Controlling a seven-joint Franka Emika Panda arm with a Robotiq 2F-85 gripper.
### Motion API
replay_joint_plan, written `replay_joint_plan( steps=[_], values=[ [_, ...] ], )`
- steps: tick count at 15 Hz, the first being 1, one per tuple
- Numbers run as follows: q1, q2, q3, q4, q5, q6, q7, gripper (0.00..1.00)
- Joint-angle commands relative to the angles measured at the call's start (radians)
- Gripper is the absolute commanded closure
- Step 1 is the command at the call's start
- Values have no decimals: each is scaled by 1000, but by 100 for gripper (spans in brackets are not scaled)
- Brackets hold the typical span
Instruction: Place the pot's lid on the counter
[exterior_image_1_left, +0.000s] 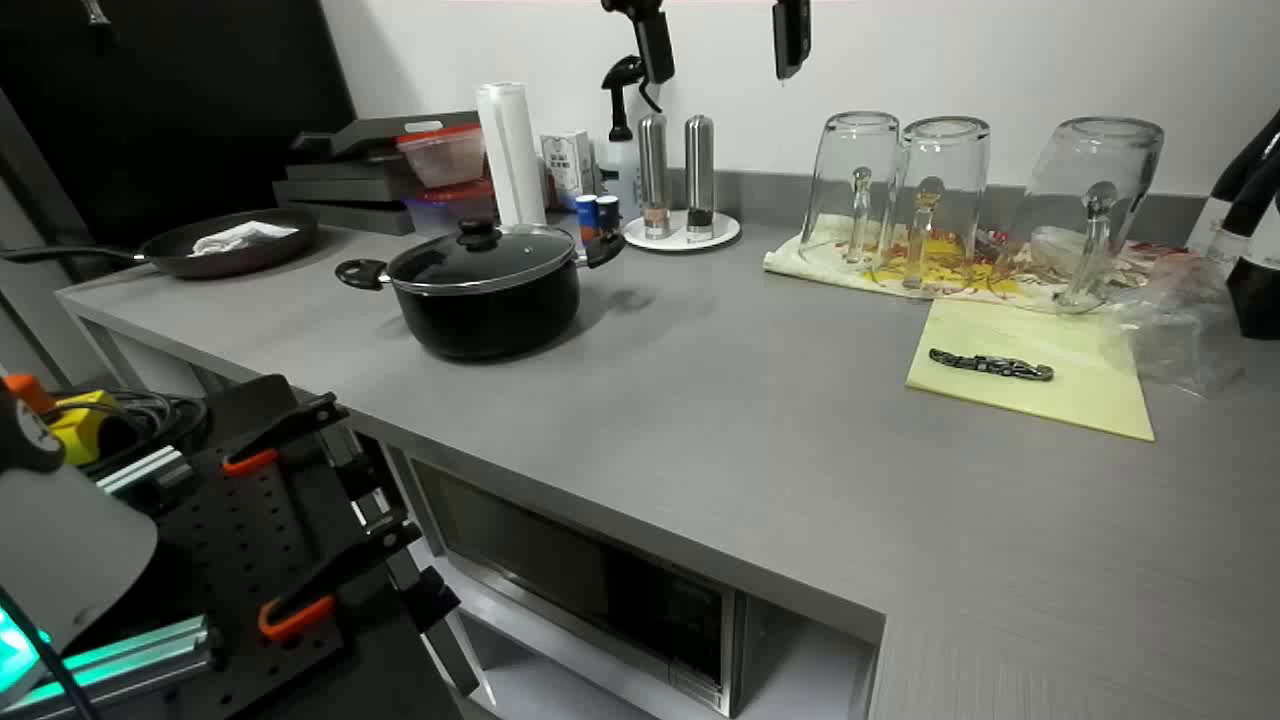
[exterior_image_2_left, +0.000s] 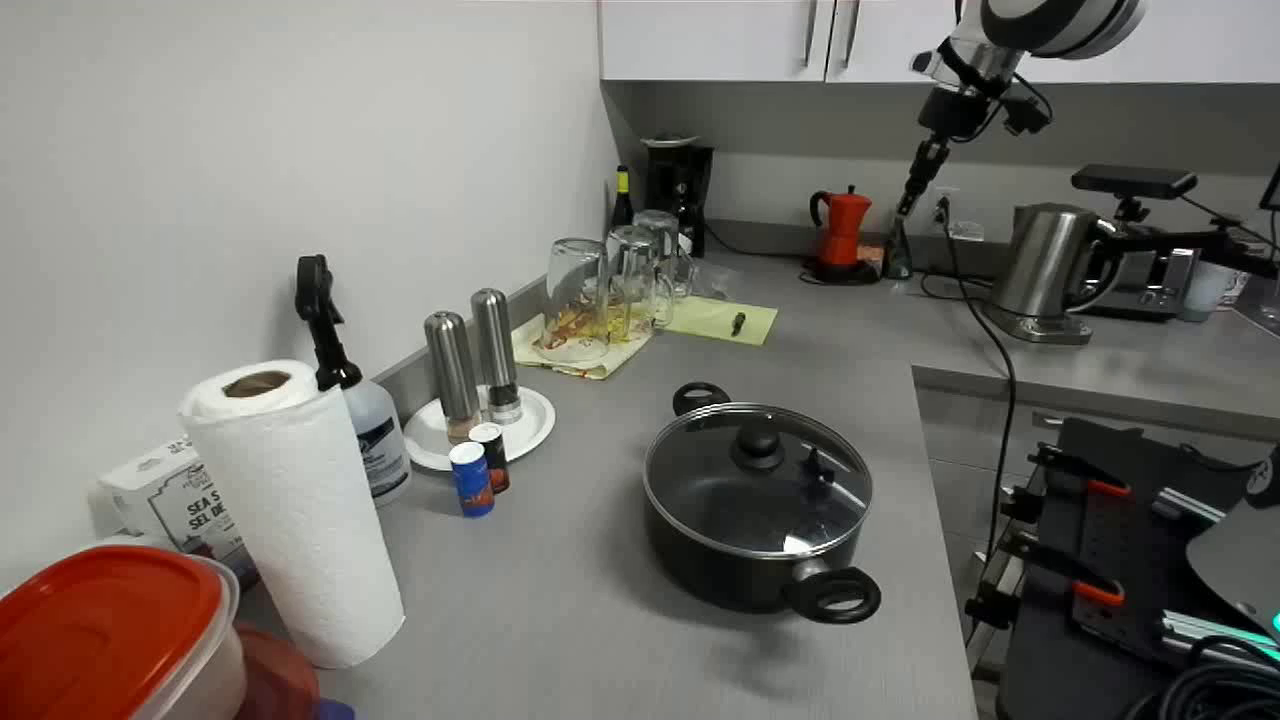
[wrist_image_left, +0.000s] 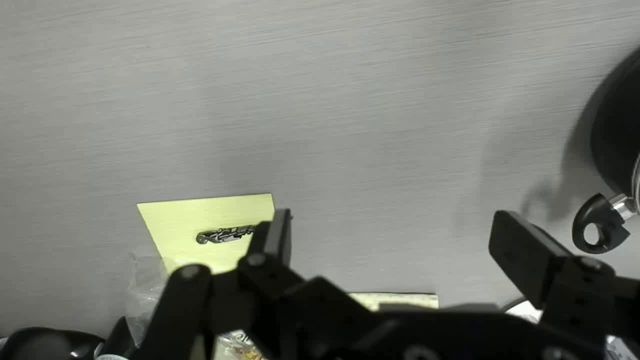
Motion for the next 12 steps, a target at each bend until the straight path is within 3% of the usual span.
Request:
replay_joint_plan(
  steps=[1, 8, 12],
  values=[
    [-35, 3, 35, 1, 14, -1, -10, 0],
    [-32, 2, 37, -5, 16, 0, -6, 0],
    [-28, -15, 93, -60, -1, 19, 10, 0]
  ],
)
